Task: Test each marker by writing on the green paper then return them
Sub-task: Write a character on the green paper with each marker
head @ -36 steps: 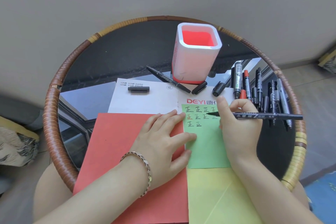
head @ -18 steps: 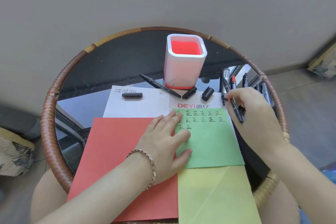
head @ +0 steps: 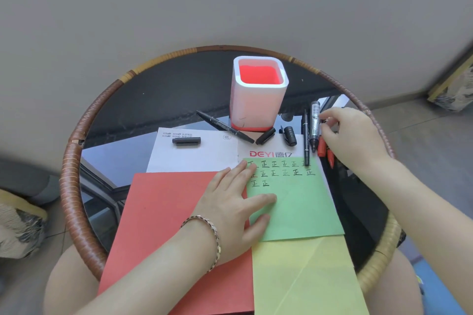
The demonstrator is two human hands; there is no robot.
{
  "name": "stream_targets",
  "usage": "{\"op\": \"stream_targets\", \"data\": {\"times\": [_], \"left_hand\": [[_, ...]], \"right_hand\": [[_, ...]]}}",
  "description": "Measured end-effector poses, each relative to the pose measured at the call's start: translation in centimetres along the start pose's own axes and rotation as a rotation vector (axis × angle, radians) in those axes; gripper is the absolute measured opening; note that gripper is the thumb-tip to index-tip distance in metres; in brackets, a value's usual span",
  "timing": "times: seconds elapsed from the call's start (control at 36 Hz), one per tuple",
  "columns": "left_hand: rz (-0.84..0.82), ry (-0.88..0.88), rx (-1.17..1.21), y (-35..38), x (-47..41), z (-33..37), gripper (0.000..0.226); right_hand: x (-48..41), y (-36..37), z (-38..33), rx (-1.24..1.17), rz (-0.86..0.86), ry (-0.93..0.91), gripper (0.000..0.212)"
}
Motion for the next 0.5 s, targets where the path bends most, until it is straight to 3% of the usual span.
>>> {"op": "stream_targets", "data": {"times": [0.17, 0.31, 0.5], "left_hand": [[-0.005, -0.002, 0.013, 0.0, 0.0, 0.0, 0.031], [-0.013, -0.010, 0.020, 0.0, 0.1, -0.1, 0.031], [-0.010, -0.005, 0.019, -0.1, 0.0, -0.1, 0.032]], "right_hand": [[-1.6, 1.0, -0.1, 0.114, -0.167, 0.084, 0.030], [-1.9, 1.7, -0.8, 0.136, -0.189, 0.154, 0.033], [-1.3, 0.7, 0.3, -0.398, -0.143, 0.392, 0.041]]}}
Point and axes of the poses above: each hand's wrist, its own x-axis away from the middle knuckle, its own y-axis out of the palm, z = x × y, the point moved 4 cm from there along -x, towards the middle knuckle, and after that the axes turned 3 degrees about -z, right-handed, at the moved point
